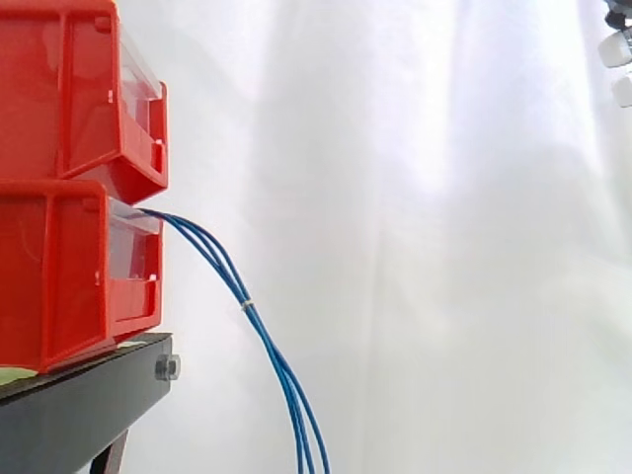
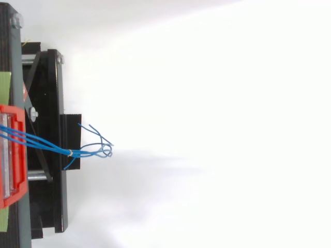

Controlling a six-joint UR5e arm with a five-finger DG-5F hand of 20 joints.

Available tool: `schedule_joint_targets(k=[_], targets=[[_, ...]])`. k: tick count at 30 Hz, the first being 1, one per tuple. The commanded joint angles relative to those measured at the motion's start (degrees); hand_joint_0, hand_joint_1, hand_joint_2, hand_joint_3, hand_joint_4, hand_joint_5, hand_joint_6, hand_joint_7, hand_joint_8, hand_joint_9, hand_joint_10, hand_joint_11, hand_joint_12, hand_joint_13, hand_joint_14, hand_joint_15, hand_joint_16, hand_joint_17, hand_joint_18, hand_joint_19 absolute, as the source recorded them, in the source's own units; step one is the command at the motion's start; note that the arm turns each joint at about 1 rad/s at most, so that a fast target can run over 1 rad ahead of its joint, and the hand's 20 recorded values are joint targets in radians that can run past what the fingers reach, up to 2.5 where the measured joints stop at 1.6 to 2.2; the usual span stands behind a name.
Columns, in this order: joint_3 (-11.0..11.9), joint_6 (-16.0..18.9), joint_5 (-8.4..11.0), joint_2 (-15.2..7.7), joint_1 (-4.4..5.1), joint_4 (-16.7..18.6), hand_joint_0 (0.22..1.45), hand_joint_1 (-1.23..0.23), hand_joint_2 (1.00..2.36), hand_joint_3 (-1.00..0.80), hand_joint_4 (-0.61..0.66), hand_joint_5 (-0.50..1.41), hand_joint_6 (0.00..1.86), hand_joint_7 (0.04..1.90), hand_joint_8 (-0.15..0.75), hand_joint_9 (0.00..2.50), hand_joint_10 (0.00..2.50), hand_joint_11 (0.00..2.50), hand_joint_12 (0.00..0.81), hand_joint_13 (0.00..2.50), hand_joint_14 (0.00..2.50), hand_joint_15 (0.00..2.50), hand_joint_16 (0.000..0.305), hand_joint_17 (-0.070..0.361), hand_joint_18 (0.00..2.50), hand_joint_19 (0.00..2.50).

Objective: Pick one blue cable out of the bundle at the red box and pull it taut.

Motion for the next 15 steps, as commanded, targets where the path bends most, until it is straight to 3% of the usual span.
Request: schedule_joint_targets(k=[1, 5, 15], targets=[[0.01, 0.0, -0.01, -0.01, -0.03, 0.0, 0.41, -0.59, 1.0, -0.5, 0.2, -0.26, 0.5, 0.63, 0.292, 0.24, 0.0, 0.0, 0.368, 0.21, 0.0, 0.12, 0.068, 0.153, 0.09, 0.09], [0.01, 0.0, -0.01, -0.01, -0.03, 0.0, 0.41, -0.59, 1.0, -0.5, 0.2, -0.26, 0.5, 0.63, 0.322, 0.45, 0.0, 0.06, 0.363, 0.29, 0.0, 0.13, 0.067, 0.151, 0.14, 0.11], [0.01, 0.0, -0.01, -0.01, 0.06, 0.0, 0.41, -0.6, 1.0, -0.5, 0.21, -0.25, 0.5, 0.62, 0.326, 0.49, 0.0, 0.07, 0.362, 0.36, 0.01, 0.15, 0.066, 0.149, 0.21, 0.13]])
